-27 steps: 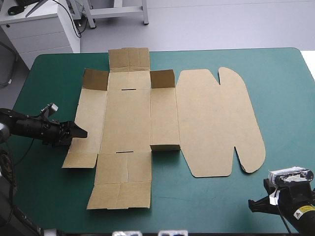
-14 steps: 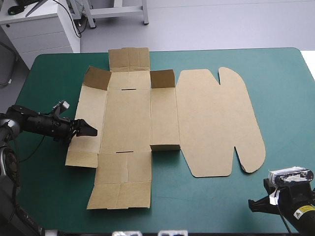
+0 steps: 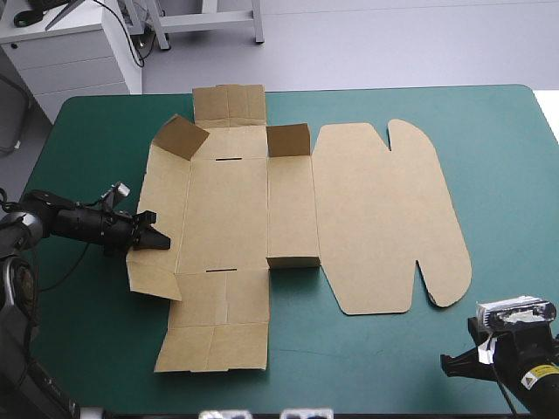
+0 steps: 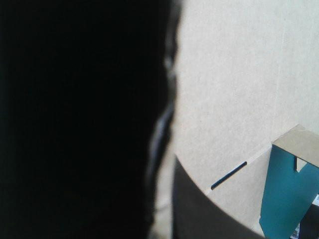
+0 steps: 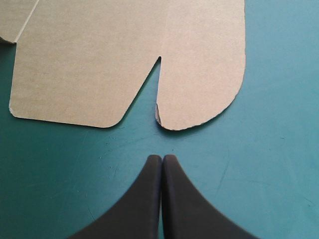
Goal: Fold the box
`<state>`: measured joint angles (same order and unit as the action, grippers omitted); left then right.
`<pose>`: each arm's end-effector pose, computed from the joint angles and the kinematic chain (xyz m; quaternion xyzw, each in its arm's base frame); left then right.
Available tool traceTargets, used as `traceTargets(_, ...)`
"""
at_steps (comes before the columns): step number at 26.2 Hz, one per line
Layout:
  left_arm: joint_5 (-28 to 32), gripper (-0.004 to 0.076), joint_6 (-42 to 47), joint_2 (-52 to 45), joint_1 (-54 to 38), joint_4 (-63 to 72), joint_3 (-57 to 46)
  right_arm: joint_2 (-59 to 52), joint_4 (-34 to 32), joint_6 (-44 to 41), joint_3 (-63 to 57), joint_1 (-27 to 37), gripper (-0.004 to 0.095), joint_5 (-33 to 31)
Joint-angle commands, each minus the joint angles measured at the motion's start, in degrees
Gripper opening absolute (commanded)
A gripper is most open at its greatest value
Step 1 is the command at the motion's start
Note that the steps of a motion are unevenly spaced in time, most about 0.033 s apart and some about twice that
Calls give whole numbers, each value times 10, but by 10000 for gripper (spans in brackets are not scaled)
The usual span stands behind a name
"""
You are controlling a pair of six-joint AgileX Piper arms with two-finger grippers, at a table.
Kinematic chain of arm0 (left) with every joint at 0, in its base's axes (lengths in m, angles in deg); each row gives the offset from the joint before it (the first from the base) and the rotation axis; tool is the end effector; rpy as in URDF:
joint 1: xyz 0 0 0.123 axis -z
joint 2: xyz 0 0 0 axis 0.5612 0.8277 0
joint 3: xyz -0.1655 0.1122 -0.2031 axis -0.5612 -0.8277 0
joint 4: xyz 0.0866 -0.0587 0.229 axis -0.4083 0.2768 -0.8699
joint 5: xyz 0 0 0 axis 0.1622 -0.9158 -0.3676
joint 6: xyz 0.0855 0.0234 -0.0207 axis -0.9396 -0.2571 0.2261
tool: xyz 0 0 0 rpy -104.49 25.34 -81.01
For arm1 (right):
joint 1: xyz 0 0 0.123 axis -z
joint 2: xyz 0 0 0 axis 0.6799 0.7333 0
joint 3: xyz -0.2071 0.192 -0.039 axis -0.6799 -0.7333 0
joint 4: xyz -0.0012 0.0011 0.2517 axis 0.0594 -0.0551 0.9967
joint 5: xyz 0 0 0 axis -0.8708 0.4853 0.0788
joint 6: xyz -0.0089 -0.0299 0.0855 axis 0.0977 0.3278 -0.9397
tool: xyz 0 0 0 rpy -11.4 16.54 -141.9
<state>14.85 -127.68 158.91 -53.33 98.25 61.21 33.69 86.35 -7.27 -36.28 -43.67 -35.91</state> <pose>0.3236 0.0438 0.1867 -0.0295 0.9207 -0.3810 0.0794 0.0496 0.0136 0.2788 -0.0935 0.8941 0.0397 0.4361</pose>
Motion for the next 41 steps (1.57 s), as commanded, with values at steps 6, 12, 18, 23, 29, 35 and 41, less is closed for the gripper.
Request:
traceTargets(6, -37, -7, -42, -25, 20, 25, 11, 6, 5, 2, 16, -3, -19, 31)
traceTargets(12, 22, -8, -48, -44, 86, 22, 55, 6, 5, 2, 16, -3, -19, 31)
traceTargets(18, 34, -8, -21, -75, 144, -37, 149, 6, 5, 2, 16, -3, -19, 31)
traceTargets(23, 25, -8, 32, -91, 199, -153, 244, 6, 5, 2, 16, -3, -19, 31)
traceTargets(29, 8, -8, 53, -96, 267, -261, 363, 6, 5, 2, 16, -3, -19, 31)
traceTargets(35, 1, -8, 53, -96, 349, -378, 458, 6, 5, 2, 16, -3, -19, 31)
traceTargets(41, 9, -8, 47, -96, 439, -532, 479, 6, 5, 2, 16, -3, -19, 32)
